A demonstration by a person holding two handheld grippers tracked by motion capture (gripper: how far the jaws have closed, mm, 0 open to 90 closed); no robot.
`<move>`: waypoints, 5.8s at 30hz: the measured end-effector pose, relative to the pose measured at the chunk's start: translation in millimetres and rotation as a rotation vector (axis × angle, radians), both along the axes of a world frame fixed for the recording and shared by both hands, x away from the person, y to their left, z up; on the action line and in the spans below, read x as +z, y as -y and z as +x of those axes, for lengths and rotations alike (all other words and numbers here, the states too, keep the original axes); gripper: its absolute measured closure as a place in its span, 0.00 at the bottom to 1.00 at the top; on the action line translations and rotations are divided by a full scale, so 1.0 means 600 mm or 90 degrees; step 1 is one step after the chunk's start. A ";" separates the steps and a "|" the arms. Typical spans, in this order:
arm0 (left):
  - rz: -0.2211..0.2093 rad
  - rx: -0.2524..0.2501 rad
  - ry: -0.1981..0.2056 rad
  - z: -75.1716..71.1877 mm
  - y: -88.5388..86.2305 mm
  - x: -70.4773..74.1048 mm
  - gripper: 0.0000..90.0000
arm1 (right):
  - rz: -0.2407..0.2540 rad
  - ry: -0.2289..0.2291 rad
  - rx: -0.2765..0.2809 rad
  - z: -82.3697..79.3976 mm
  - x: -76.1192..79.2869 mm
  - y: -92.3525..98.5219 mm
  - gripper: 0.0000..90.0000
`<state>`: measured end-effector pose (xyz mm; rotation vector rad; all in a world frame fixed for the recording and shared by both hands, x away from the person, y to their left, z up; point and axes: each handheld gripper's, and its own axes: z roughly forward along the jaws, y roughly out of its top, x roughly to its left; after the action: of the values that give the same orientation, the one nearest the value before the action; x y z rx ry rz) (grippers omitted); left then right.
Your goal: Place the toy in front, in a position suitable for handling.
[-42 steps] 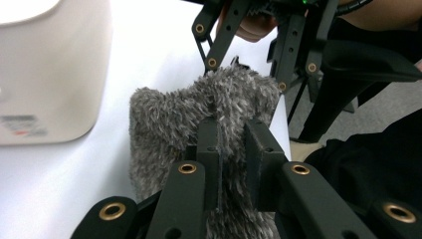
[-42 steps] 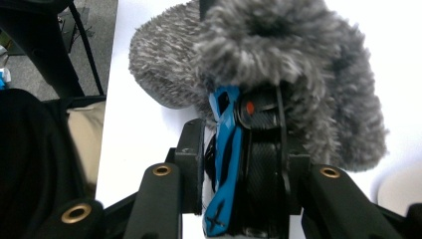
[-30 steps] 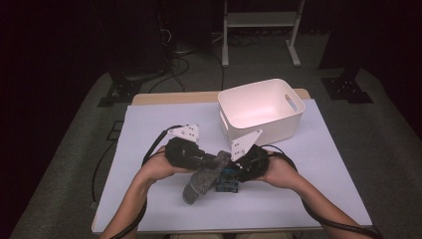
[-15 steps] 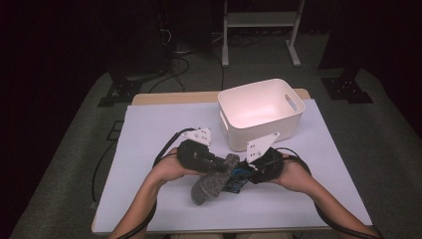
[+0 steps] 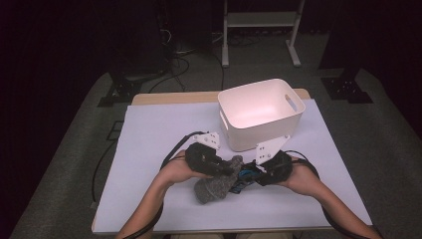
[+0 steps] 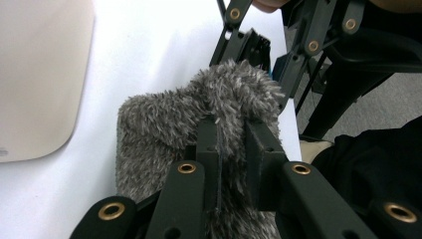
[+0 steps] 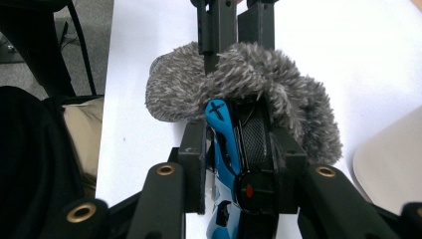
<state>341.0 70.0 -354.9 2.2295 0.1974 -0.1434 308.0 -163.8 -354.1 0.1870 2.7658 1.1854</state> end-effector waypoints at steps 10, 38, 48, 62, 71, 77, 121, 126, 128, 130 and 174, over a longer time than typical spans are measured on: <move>0.047 0.000 0.001 0.006 0.025 -0.024 0.87 | 0.008 -0.004 -0.024 -0.005 -0.013 0.034 0.71; 0.111 -0.024 0.010 0.006 0.076 -0.042 0.86 | 0.042 -0.076 -0.074 -0.017 -0.104 0.153 0.71; 0.125 -0.020 0.018 0.006 0.075 -0.040 0.86 | 0.006 -0.097 -0.078 -0.019 -0.127 0.152 0.65; 0.100 -0.007 0.010 0.002 0.049 -0.046 0.85 | -0.067 -0.087 -0.023 0.002 -0.133 0.074 0.61; 0.089 0.010 0.011 0.000 0.012 -0.023 0.85 | -0.036 -0.107 0.012 0.011 -0.135 0.048 0.62; 0.101 -0.002 0.038 -0.018 0.007 -0.014 0.85 | -0.035 -0.095 0.052 0.018 -0.130 -0.015 0.62; 0.159 -0.038 0.084 -0.031 0.093 -0.026 0.91 | 0.024 -0.081 -0.030 -0.008 -0.150 0.045 0.67; 0.153 -0.059 0.081 -0.029 0.118 -0.025 0.91 | 0.038 -0.085 -0.035 -0.008 -0.153 0.045 0.68; 0.155 -0.056 0.069 -0.027 0.128 -0.030 0.91 | 0.043 -0.087 -0.039 -0.009 -0.154 0.046 0.68; 0.160 -0.057 0.074 -0.028 0.130 -0.031 0.91 | 0.043 -0.091 -0.042 -0.010 -0.154 0.046 0.68; 0.102 0.080 0.029 -0.023 -0.066 -0.061 0.89 | -0.035 -0.090 -0.020 -0.004 -0.138 0.009 0.55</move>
<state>327.5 109.7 -391.7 2.3693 0.3328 -0.0091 305.8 -168.9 -437.1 0.3182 2.9003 1.1299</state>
